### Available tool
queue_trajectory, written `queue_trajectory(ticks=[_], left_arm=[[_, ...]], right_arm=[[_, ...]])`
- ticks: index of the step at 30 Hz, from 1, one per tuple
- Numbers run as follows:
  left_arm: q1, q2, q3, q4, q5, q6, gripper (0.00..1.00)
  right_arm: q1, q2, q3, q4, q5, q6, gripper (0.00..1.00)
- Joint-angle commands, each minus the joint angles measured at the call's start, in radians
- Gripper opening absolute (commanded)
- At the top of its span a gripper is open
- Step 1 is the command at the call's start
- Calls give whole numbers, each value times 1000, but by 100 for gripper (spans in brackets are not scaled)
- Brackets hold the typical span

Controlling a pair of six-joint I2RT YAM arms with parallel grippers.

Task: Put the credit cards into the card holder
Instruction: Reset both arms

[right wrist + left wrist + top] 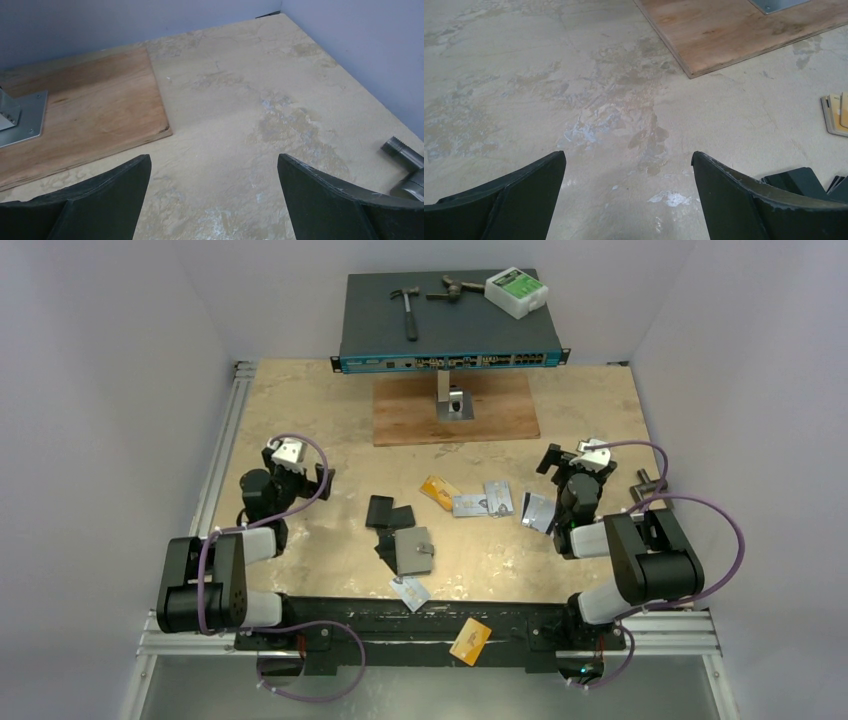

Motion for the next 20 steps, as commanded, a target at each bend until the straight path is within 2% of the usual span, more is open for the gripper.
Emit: queue_trajectory(ticks=[1,2,4,6,9,20], left_arm=[[-1,-6,-1,129,-34,-5,100],[-2,-22,8,67,-40,8,100],[-3,-1,-2,125,-38,-6,100],[-2,-17,5,77,-39,1,100],[-2,-3,0,114,-38,-5,100],[-10,-5,9,93,-51,4,100]], right_arm=[[-3,-11,10,67,12,-10,99],[-4,-6,7,89,9,-23,99],[-2,-7,7,89,8,-26,99],[-2,-6,8,91,9,-26,99],[-3,-6,8,91,8,-26,99],[-4,-6,8,91,7,-27,99]])
